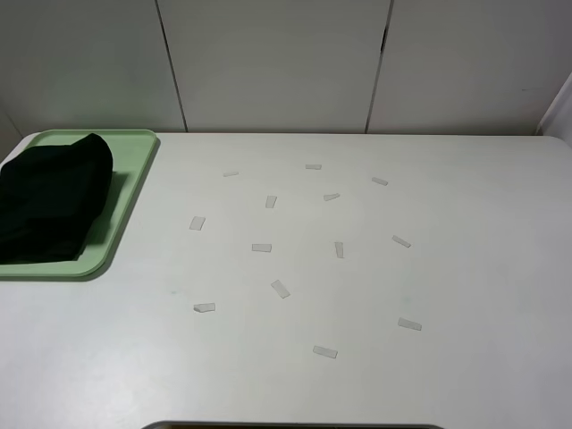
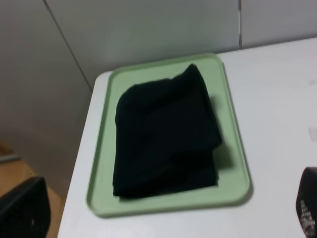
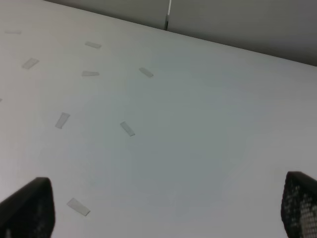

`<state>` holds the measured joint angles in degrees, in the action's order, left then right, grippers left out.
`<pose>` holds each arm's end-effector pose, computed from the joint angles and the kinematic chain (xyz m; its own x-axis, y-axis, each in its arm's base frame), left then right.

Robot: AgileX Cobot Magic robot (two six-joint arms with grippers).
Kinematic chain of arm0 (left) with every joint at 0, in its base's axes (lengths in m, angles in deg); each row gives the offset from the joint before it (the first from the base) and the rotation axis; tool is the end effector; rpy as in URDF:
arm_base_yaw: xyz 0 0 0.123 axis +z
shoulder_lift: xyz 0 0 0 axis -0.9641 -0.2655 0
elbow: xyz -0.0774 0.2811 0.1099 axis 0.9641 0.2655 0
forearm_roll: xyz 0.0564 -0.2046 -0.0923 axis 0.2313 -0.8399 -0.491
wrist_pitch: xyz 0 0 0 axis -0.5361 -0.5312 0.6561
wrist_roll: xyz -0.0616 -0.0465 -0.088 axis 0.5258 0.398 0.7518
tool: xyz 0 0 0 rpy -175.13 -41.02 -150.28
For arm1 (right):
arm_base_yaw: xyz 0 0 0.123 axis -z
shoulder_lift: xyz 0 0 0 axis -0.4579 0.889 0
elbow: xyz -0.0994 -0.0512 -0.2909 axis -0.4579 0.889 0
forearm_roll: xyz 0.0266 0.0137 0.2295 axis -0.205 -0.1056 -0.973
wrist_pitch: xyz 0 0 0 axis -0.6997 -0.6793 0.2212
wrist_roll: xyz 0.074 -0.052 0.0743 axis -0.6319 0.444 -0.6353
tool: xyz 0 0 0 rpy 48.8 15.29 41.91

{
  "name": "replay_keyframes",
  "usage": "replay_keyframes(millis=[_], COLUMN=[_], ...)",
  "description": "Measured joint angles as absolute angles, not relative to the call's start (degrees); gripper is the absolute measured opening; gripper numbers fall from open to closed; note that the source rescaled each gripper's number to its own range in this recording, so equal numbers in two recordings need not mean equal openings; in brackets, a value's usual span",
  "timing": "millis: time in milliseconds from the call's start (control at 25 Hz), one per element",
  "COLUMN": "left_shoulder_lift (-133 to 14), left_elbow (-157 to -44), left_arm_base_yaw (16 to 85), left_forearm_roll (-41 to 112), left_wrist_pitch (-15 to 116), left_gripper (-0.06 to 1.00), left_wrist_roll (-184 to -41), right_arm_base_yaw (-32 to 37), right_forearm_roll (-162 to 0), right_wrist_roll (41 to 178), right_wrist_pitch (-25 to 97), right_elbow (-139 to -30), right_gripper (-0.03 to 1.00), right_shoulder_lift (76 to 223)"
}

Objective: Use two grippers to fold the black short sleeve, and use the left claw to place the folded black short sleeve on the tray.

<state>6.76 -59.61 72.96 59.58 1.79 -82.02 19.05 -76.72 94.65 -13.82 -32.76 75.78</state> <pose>-0.0206 0.0180 0.3248 -0.2776 0.1779 -0.9441 -0.0676 0.9767 0.2039 -0.0262 0.0019 0.2566 -0.4052 -0.1700 -0.8983 -0.2315 0.9696 -0.0790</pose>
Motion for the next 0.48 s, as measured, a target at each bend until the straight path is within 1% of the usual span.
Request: replay_keyframes(millis=[200, 480], left_shoulder_lift=[8.42, 12.5], left_elbow=[-57.12, -49.43], left_arm_base_yaw=[72.96, 71.64], left_forearm_roll=[59.17, 56.04], left_wrist_pitch=[-4.38, -6.14], left_gripper=[1.0, 1.0], left_wrist_roll=[-81.88, -80.1], right_arm_base_yaw=[19.05, 19.05], right_forearm_roll=[-76.72, -76.72], right_wrist_roll=[94.65, 94.65], right_wrist_pitch=[-13.82, -13.82], right_elbow=[-32.76, -32.76], right_gripper=[1.0, 1.0], right_shoulder_lift=[75.78, 75.78])
